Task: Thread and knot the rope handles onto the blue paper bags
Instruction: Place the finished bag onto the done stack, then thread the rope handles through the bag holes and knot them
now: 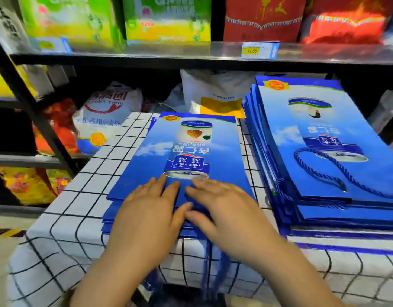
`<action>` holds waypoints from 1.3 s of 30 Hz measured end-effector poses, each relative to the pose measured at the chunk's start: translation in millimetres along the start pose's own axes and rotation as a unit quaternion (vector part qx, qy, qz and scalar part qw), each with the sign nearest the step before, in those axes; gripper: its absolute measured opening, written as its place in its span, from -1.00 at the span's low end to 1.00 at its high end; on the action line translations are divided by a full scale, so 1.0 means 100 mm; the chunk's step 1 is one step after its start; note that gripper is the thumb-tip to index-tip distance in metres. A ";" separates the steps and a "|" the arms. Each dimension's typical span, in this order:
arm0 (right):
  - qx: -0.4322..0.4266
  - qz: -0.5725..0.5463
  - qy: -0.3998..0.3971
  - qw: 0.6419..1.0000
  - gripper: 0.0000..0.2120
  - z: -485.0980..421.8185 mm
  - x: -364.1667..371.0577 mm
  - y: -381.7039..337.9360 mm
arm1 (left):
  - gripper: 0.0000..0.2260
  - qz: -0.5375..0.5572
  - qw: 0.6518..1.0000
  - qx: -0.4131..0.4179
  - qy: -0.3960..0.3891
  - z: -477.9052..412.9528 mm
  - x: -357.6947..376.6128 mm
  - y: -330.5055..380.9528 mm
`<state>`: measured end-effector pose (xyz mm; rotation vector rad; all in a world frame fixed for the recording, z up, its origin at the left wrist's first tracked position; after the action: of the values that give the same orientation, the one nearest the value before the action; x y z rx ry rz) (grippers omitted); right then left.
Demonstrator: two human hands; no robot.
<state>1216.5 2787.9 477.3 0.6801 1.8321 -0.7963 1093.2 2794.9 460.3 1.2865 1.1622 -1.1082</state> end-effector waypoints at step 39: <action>0.127 -0.456 0.212 0.855 -0.78 -0.01 -0.47 -0.06 | -0.74 0.749 0.654 -0.098 -0.044 0.08 -0.47 -0.04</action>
<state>1228.0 2780.6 522.3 0.0843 2.5071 -1.6252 1084.3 2785.2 506.0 1.3990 -0.1353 0.2374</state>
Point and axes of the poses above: each hand's wrist, its own z-axis away from the middle knuckle, its own x-axis out of the palm, y = z × x, the point moved 4 cm from there along -z, towards the middle knuckle, and after that the axes turned 10 degrees about -x, right-handed, at the moved point
